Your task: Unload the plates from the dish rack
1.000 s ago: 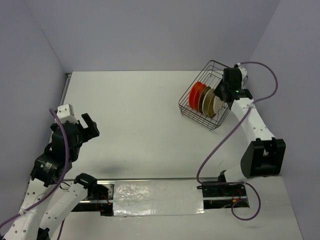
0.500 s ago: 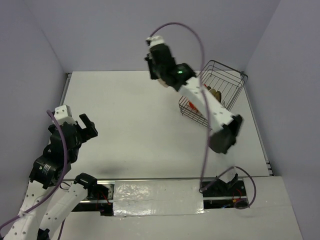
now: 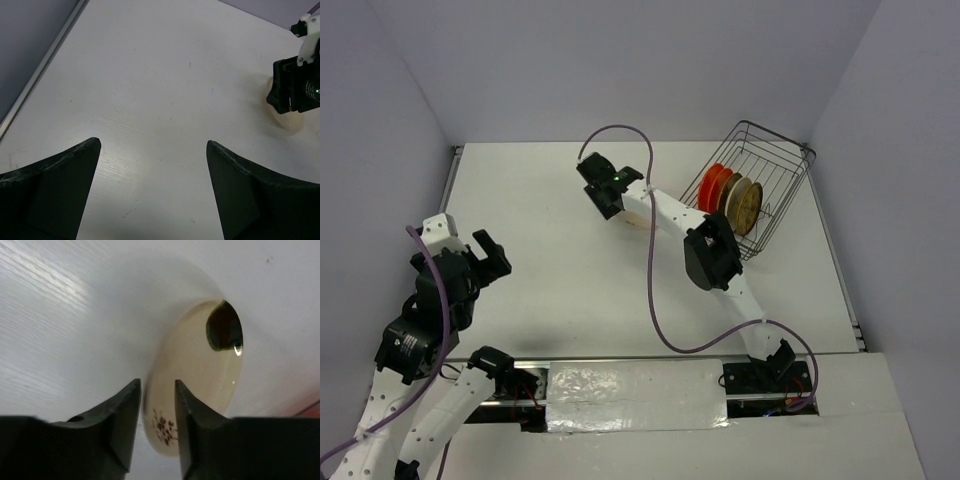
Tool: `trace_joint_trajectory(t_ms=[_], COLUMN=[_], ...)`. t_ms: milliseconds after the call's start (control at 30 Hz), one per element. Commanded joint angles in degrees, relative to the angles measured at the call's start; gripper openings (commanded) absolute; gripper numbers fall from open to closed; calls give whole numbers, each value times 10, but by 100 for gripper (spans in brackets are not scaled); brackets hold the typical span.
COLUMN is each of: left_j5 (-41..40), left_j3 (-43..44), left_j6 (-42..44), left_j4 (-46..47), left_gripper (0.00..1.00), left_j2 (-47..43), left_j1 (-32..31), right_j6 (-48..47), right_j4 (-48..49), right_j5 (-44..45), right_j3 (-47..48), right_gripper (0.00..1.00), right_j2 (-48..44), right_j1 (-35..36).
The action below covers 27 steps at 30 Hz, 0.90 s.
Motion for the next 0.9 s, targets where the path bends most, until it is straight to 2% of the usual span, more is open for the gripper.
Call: trace_joint_trajectory(t_ms=[0, 33, 100, 167, 200, 267, 300, 367, 433, 467, 533, 600, 700, 867], left_j5=[-7, -8, -7, -3, -2, -3, -4, -5, -5, -5, -1, 6, 12, 17], left_j3=[5, 4, 4, 2, 2, 3, 3, 4, 3, 2, 0, 0, -1, 0], left_j6=[-5, -5, -5, -3, -2, -3, -4, -5, -4, -4, -2, 1, 3, 5], left_j4=[13, 13, 14, 17, 17, 16, 15, 14, 16, 16, 19, 21, 23, 25], left_gripper=[100, 99, 99, 99, 99, 100, 99, 99, 100, 99, 100, 100, 99, 99], left_j2=[9, 8, 6, 3, 4, 6, 6, 3, -1, -5, -8, -7, 1, 14], left_j1=[5, 5, 5, 5, 5, 5, 5, 6, 5, 6, 6, 7, 7, 8], right_j6=[10, 18, 45, 61, 81, 105, 135, 165, 209, 223, 249, 257, 265, 261], right_j4=[52, 60, 96, 113, 120, 115, 115, 116, 104, 93, 92, 137, 176, 194], right_j5=[-97, -116, -169, -183, -184, -177, -167, -93, -41, -32, -60, -75, -89, -111], right_j3=[11, -3, -25, -48, -49, -59, -87, -133, -205, -227, -311, -406, -489, -537], right_gripper=[61, 66, 70, 87, 91, 91, 92, 91, 86, 83, 74, 67, 54, 51], right_j2=[-40, -50, -99, -138, -176, -216, -267, -324, -396, -413, -464, -503, -562, -574], right_j1=[14, 15, 13, 11, 7, -10, -22, -60, -100, -149, -198, -257, -318, -366])
